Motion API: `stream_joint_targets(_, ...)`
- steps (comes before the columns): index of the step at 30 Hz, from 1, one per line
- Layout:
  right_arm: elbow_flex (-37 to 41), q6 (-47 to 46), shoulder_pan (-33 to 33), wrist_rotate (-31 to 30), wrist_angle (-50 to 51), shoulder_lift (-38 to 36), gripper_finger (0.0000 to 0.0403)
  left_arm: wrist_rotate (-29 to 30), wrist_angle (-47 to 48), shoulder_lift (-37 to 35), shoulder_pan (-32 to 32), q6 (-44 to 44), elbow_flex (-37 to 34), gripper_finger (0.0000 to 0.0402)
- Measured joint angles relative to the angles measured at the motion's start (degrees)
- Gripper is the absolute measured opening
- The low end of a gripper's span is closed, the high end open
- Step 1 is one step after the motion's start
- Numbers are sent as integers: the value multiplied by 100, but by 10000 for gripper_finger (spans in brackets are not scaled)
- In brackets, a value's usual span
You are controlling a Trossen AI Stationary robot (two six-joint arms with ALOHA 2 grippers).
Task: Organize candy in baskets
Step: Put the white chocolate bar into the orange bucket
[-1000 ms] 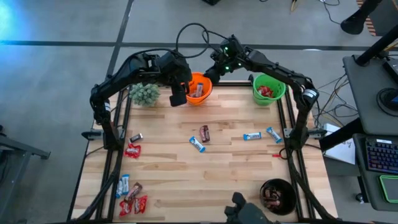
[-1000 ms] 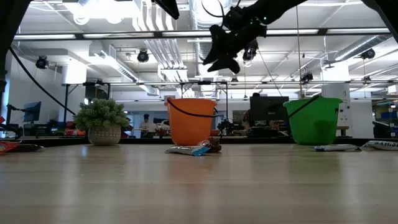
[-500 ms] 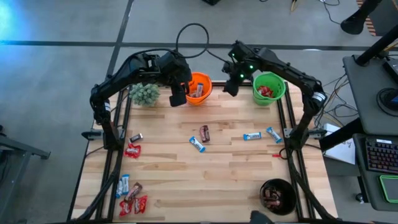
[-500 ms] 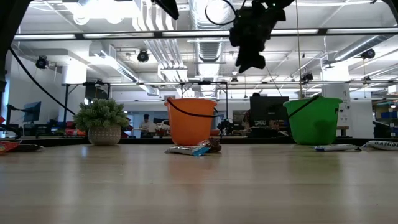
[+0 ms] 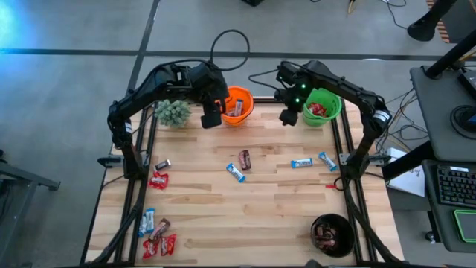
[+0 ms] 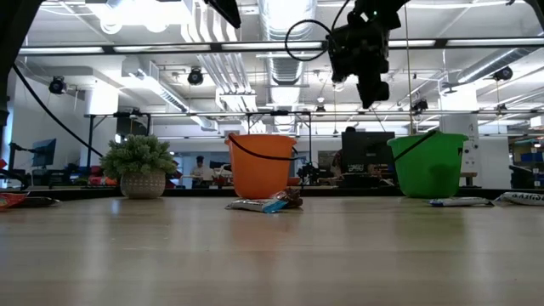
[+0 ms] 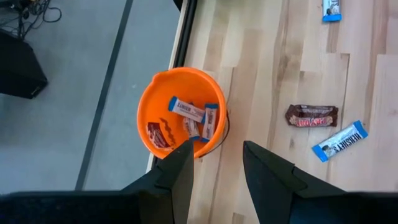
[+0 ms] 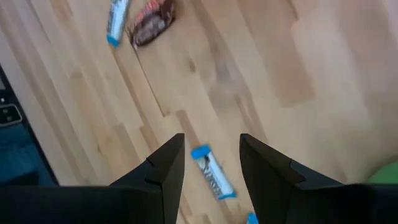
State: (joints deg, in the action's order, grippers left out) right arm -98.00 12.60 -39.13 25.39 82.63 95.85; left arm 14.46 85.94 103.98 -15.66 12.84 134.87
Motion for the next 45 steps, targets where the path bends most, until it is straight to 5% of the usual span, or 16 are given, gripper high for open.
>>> stream_joint_targets(14,1663,-194,15,-27,-240,-719,145,0,171,0,2,-28,0,121)
stream_joint_targets(20,2568,-507,39,-623,-682,-1300,163,-2,173,0,1,14,0,121)
stream_joint_targets(31,3960,-613,235,-660,-1133,-2046,203,-2,173,-2,0,18,0,121)
stream_joint_targets(45,4616,-235,1061,-760,-1586,-2304,203,-2,176,-2,2,20,-1,121)
